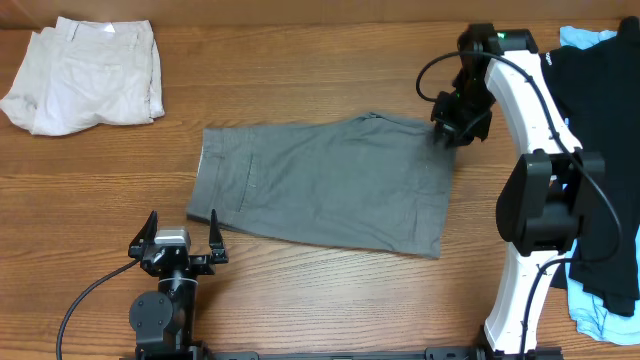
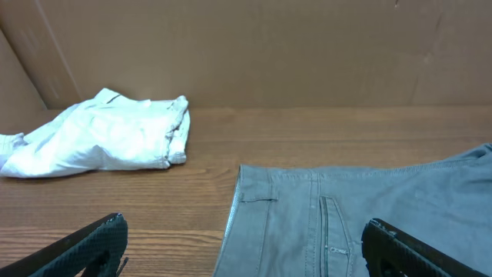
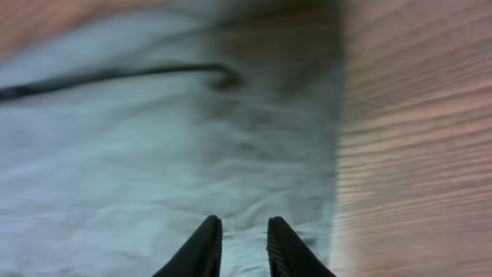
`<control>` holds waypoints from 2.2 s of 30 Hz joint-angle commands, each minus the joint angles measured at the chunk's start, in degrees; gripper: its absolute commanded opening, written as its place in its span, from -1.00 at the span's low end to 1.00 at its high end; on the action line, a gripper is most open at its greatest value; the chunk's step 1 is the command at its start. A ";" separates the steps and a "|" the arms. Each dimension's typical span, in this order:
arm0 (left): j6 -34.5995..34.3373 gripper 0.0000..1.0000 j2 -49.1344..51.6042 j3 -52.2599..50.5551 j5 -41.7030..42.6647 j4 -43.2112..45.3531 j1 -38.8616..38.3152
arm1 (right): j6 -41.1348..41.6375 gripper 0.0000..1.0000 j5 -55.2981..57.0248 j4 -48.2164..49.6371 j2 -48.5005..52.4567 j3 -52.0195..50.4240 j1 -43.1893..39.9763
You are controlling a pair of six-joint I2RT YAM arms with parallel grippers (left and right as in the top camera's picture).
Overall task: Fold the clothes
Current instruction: 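Release the shorts and lift the right gripper at the top right corner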
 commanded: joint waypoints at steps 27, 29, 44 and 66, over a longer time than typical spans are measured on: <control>1.11 1.00 -0.59 -0.31 -0.37 0.04 0.44 | 0.79 -0.79 -0.72 31.41 -0.31 -18.69 -0.28; 1.11 0.99 -0.59 -0.31 -0.37 0.02 0.44 | 0.81 -0.80 -0.44 33.75 -0.31 -18.69 -0.28; 1.11 1.00 -0.59 -0.31 -0.37 0.04 0.44 | 2.51 -0.73 6.01 38.60 -0.37 -14.53 -0.42; 1.11 1.00 -0.59 -0.31 -0.37 0.04 0.44 | 0.79 -0.56 3.61 6.40 -0.33 1.42 0.50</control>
